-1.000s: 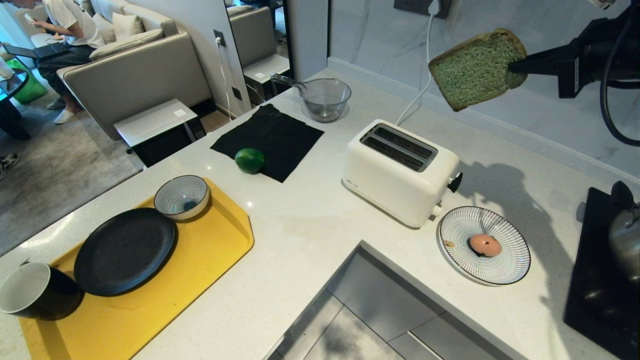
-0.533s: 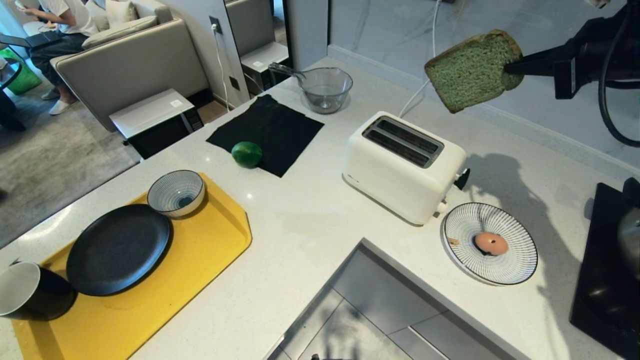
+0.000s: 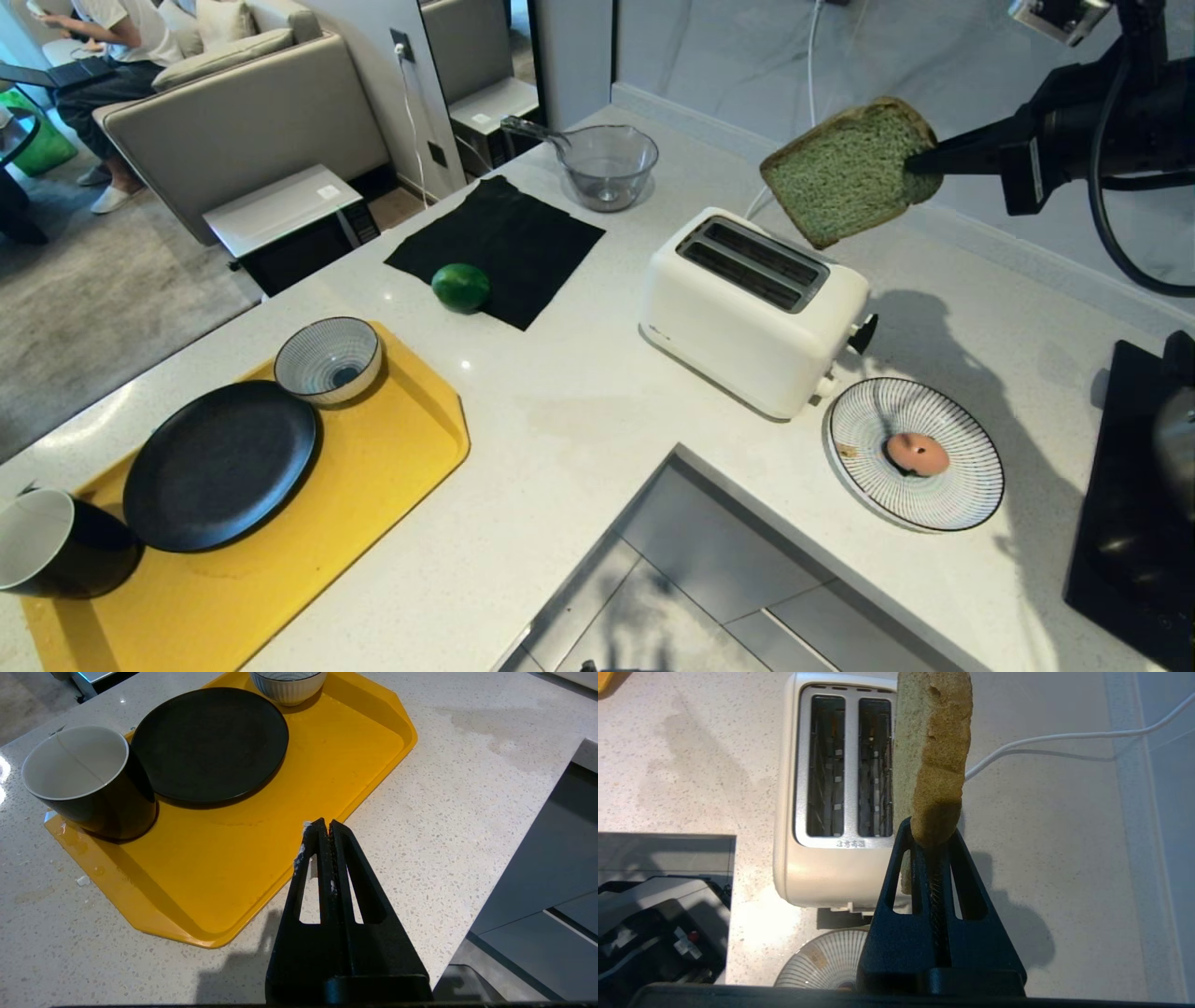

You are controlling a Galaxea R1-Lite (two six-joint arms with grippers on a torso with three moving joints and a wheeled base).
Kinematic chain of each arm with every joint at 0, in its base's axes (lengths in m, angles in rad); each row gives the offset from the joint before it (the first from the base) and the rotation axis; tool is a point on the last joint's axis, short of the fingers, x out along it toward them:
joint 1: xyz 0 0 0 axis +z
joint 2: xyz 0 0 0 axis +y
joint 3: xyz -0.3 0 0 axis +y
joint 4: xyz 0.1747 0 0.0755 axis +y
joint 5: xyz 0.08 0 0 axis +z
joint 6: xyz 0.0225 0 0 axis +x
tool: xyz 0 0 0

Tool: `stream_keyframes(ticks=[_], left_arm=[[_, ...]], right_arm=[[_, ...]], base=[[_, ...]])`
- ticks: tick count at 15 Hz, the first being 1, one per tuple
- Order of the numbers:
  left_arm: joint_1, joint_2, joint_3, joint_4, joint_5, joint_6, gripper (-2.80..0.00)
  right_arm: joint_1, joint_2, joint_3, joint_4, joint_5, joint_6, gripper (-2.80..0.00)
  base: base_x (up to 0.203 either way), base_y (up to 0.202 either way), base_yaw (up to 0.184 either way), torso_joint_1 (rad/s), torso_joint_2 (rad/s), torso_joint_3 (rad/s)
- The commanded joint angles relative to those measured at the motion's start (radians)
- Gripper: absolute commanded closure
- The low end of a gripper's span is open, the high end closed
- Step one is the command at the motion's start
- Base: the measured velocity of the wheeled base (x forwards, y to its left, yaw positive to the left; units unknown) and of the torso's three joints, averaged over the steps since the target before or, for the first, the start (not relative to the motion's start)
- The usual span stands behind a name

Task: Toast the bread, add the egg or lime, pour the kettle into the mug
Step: Put the bread slices in the toaster

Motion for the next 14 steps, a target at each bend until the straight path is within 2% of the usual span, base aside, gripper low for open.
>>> stream_keyframes(ticks=[1,10,14], left_arm=[[0.0,-0.002,0.017,-0.001,0.0,0.0,0.0],[0.0,-0.002,0.017,-0.001,0.0,0.0,0.0],[0.0,-0.002,0.017,-0.001,0.0,0.0,0.0]], right_arm=[[0.01,0.007,0.001,0.023,-0.001,-0.005,0.0],[0.01,0.049,-0.001,0.023,-0.006,-0.009,0.0],[0.01,0.068,-0.001,0.023,-0.006,-0.037,0.0]], base=[[0.0,0.0,0.0,0.0,0.0,0.0],[0.0,0.0,0.0,0.0,0.0,0.0],[0.0,0.0,0.0,0.0,0.0,0.0]])
